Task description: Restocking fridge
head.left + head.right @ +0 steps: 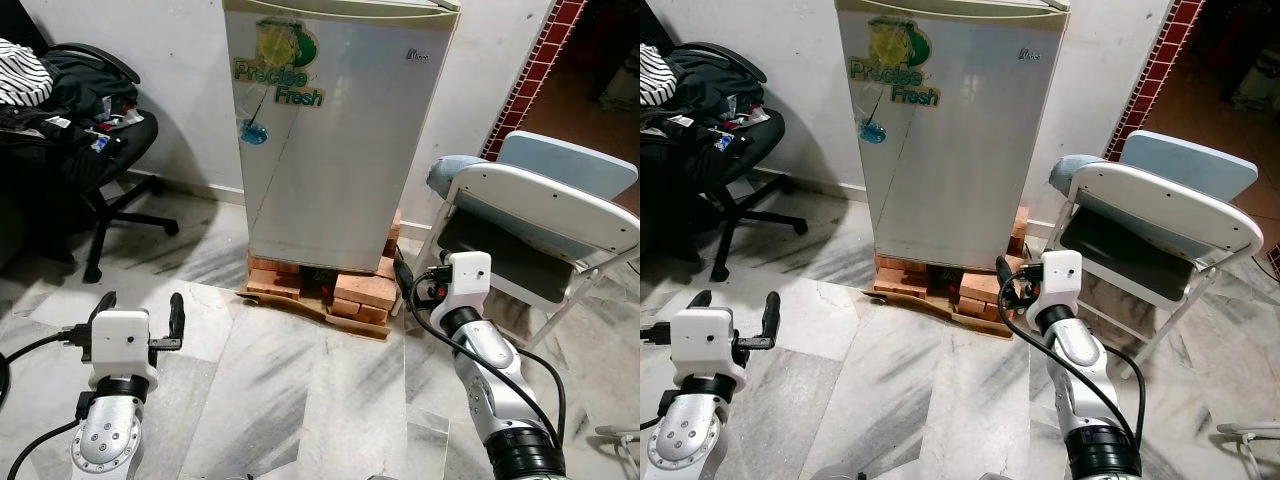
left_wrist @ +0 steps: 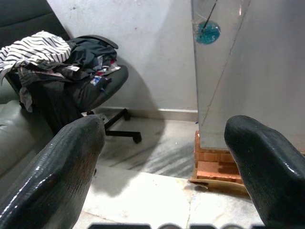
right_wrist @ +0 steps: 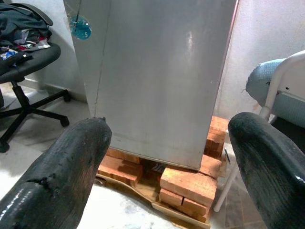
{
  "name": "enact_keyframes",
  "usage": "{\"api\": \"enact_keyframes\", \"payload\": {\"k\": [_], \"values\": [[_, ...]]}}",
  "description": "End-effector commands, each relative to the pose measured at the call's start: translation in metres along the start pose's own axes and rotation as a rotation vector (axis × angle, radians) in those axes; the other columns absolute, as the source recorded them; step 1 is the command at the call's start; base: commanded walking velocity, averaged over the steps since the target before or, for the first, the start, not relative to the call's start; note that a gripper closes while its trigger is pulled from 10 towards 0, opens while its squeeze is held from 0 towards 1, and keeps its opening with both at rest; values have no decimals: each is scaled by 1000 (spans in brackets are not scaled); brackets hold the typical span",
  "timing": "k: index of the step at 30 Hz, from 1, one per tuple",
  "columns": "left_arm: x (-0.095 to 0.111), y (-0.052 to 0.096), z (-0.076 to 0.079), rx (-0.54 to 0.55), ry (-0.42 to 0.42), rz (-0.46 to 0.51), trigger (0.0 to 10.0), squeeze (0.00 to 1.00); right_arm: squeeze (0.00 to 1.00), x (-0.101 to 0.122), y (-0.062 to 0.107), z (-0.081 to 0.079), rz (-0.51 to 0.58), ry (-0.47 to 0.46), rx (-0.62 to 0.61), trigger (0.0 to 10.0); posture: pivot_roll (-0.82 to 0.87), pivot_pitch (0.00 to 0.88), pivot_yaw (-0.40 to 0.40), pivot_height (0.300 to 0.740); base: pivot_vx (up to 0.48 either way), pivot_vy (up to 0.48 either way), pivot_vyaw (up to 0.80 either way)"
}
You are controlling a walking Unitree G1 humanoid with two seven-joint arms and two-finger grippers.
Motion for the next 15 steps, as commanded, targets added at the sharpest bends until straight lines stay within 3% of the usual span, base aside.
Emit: {"api": "enact_keyframes", "payload": {"k": [1,15], "values": [[1,-1,2,-7,0,6,10000,0,0,10,-3,-1,36,5,5,10000,84,0,-29,740,0,0,0],[2,-3,3,-12,-4,10,10000,0,0,10,-4,-2,37,4,6,10000,86,0,-27,740,0,0,0]]}}
Point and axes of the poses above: a point about 5 cm out from each wrist's last joint towards the gripper, its own y axis pointing back from the gripper into the wrist, its own x axis along the axis of the wrist's last joint, z = x × y, the point moved 1 cm from there along -y, pointing out of the wrist towards the gripper, and after that the axes turned 10 degrees about -y, right-handed, at the moved point
